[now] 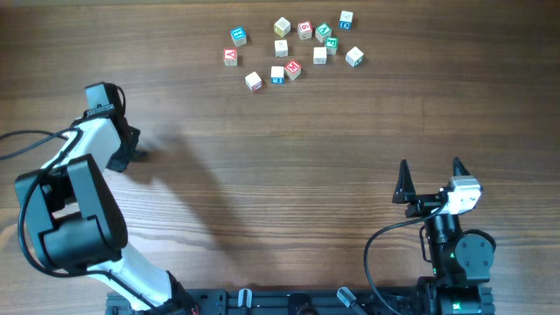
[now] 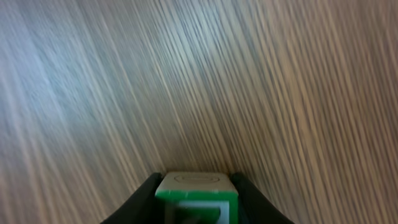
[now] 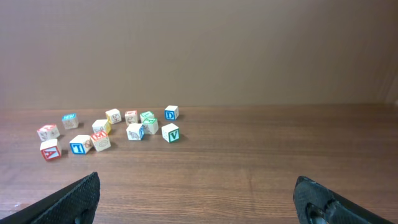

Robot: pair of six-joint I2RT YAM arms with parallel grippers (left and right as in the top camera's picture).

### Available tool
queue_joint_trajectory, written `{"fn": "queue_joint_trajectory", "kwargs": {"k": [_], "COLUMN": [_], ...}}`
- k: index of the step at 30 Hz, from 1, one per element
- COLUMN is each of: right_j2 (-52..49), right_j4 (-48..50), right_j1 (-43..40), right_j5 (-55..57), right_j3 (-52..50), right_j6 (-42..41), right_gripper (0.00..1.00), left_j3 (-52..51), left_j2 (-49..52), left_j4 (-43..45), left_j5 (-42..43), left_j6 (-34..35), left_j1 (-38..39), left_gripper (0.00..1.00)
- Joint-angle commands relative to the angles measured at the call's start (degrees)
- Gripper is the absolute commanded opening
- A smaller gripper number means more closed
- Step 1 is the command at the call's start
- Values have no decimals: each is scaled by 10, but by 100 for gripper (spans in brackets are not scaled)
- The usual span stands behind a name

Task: Form a circle
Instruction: 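Carry the green Z block left and lower it onto the table, then release the Z block and retract the left arm to the left edge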

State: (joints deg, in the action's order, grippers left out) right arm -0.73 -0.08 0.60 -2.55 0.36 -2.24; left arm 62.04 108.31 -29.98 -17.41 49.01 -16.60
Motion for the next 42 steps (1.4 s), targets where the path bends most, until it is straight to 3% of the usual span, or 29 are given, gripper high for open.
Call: {"fn": "queue_joint_trajectory", "kwargs": {"k": [1,3,9,17,20,23,26,28,34,37,42], "right_j2": [5,5,5,5,5,5,5,5,5,5,5], "right_j4": [1,1,1,1,1,1,1,1,1,1,1], "right_j1": [2,2,2,2,2,2,2,2,2,2,2], "right_j5": [-5,-5,-5,-5,-5,-5,-5,-5,-5,-5,-5], "right_j3": [-1,-1,-1,-1,-1,-1,-1,-1,-1,-1,-1], "right_j6": [7,7,7,7,7,7,7,7,7,7,7], "right_gripper": [100,100,100,100,100,100,100,100,100,100,100], "left_j3": [-28,-28,-28,76,148,198,249,291,363,367,367], "left_j2": [38,38,37,-26,-76,-120,-167,-184,-186,-204,-291], "left_j4": [-17,-17,-20,-180,-259,-297,-265,-225,-192,-218,-293], "left_j5": [116,116,116,116,116,137,203,200,184,184,158], "left_j6": [14,14,14,7,7,7,-44,-75,-168,-252,-268], "left_j1": [7,5,5,5,5,16,54,101,220,268,283], "left_gripper": [47,53,54,58,75,79,90,99,100,100,100]}}
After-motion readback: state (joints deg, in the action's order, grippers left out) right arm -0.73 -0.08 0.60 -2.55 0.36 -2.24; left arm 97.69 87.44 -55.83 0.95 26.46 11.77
